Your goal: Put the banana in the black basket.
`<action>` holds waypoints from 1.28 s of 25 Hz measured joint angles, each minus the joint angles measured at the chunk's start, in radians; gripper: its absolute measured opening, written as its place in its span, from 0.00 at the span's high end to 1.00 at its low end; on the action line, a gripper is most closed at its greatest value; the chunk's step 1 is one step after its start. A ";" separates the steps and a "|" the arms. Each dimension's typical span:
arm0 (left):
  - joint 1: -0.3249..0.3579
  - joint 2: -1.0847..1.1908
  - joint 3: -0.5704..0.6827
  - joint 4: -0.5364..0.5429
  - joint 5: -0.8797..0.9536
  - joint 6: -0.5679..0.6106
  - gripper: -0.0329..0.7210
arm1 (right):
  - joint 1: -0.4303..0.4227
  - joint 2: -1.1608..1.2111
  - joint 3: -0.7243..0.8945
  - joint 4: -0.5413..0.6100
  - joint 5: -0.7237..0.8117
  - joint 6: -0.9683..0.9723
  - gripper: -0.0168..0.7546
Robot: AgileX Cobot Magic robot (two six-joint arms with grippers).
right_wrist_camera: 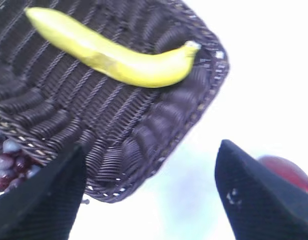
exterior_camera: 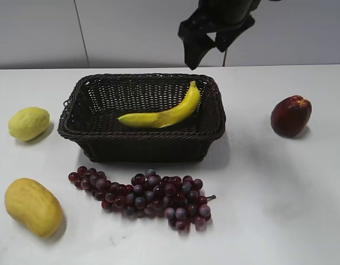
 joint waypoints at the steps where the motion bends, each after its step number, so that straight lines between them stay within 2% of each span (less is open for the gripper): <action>1: 0.000 0.000 0.000 0.000 0.000 0.000 0.69 | 0.000 -0.019 0.000 -0.021 0.001 0.027 0.16; 9: 0.000 0.000 0.000 0.000 0.000 0.000 0.69 | 0.000 -0.245 0.124 -0.070 0.002 0.098 0.18; 25: 0.000 0.000 0.000 0.000 0.000 0.000 0.69 | 0.000 -0.879 0.911 -0.093 -0.028 0.244 0.21; 32: 0.000 0.000 0.000 0.000 0.000 0.000 0.69 | -0.004 -1.211 1.085 -0.121 -0.051 0.321 0.19</action>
